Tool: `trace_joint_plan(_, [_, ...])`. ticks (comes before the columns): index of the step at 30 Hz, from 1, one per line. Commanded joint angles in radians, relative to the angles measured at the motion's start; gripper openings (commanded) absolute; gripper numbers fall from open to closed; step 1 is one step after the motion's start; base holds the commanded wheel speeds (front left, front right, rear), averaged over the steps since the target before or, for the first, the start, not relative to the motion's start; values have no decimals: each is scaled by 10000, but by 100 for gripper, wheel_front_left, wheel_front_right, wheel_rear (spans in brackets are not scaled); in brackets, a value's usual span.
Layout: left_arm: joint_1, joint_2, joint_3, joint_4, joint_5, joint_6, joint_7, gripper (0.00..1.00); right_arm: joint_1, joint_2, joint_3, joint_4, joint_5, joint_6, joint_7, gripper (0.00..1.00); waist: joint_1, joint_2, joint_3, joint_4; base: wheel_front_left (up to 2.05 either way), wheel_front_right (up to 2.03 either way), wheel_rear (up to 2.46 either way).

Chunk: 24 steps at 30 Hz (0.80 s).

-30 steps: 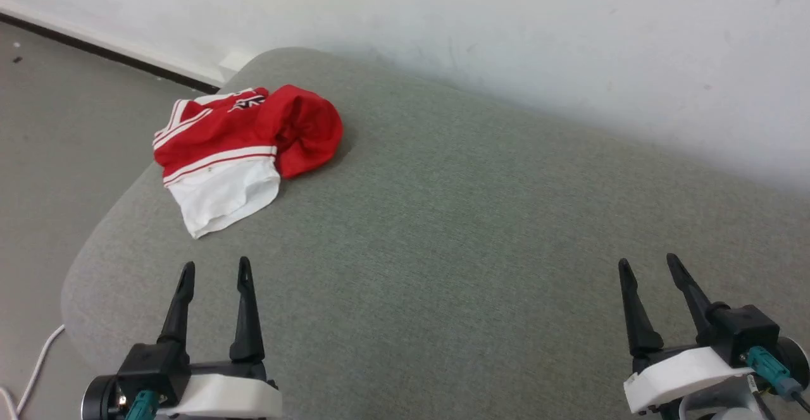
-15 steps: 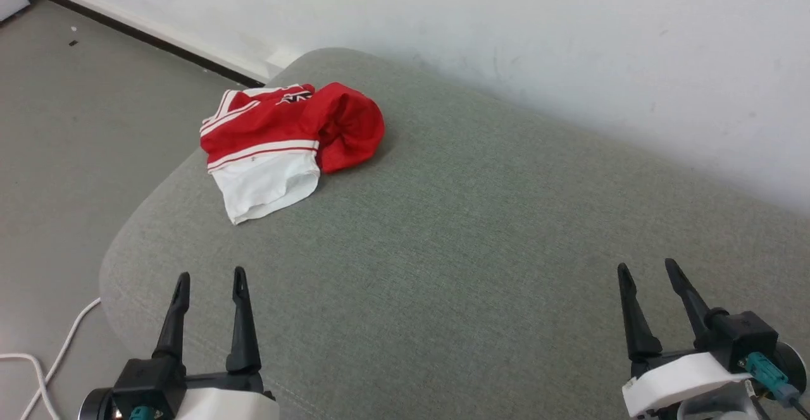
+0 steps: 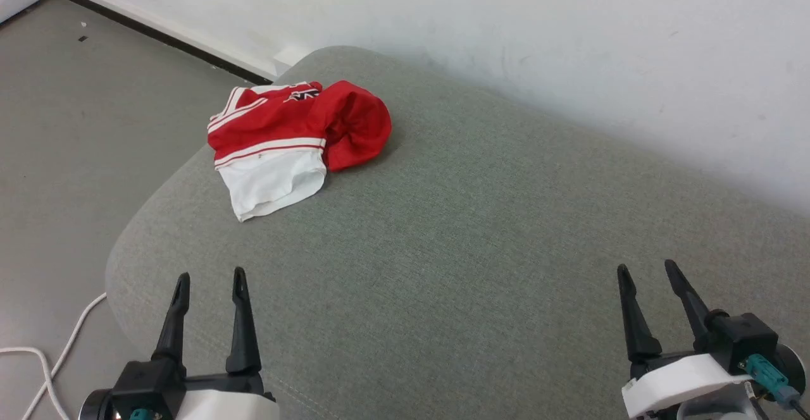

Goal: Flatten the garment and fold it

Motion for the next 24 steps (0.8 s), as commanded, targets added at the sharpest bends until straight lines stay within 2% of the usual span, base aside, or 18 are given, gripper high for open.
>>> trace_joint_plan(1, [82, -47, -26, -39, -100, -72, -47, 100, 72, 26, -7, -52, -39, -7, -53, 100, 0, -1, 31, 2, 0, 0, 0])
trace_joint_plan(3, [36, -47, -51, -69, -220, -104, -47, 100, 79, 26, -9, -55, -36, -7, -53, 100, 0, -1, 49, 5, 0, 0, 0])
trace_joint_plan(6, [-214, -47, -56, -419, -1066, -117, -47, 100, 99, 26, -84, -72, -33, -7, -53, 100, 0, -1, 96, 67, 0, 0, 0])
trace_joint_plan(9, [-681, -32, -182, -650, -1209, -518, -47, 100, 126, 26, -191, -92, -45, -7, -53, 100, 0, -1, 167, 173, 0, 0, 0])
trace_joint_plan(12, [-1571, 333, -354, -723, -1179, -915, 239, 100, 121, 26, -288, -137, -92, -7, -53, 100, 0, -1, 290, 260, 0, 0, 0])
trace_joint_plan(15, [-2449, 468, -320, -830, -1365, -1012, 724, 100, 108, 26, -388, -203, -147, -7, -53, 100, 0, -1, 411, 333, 0, 0, 0])
trace_joint_plan(20, [-5113, 1052, -253, -671, -1438, -1146, 2069, 100, -17, 26, -563, -689, -422, -7, 79, 100, 0, -1, 923, 332, 0, 0, 0])
trace_joint_plan(24, [-7281, 1609, -49, 231, -1585, -1285, 2817, 100, -273, 26, -523, -1569, -807, -7, 500, 100, 0, -1, 1578, 55, 0, 0, 0])
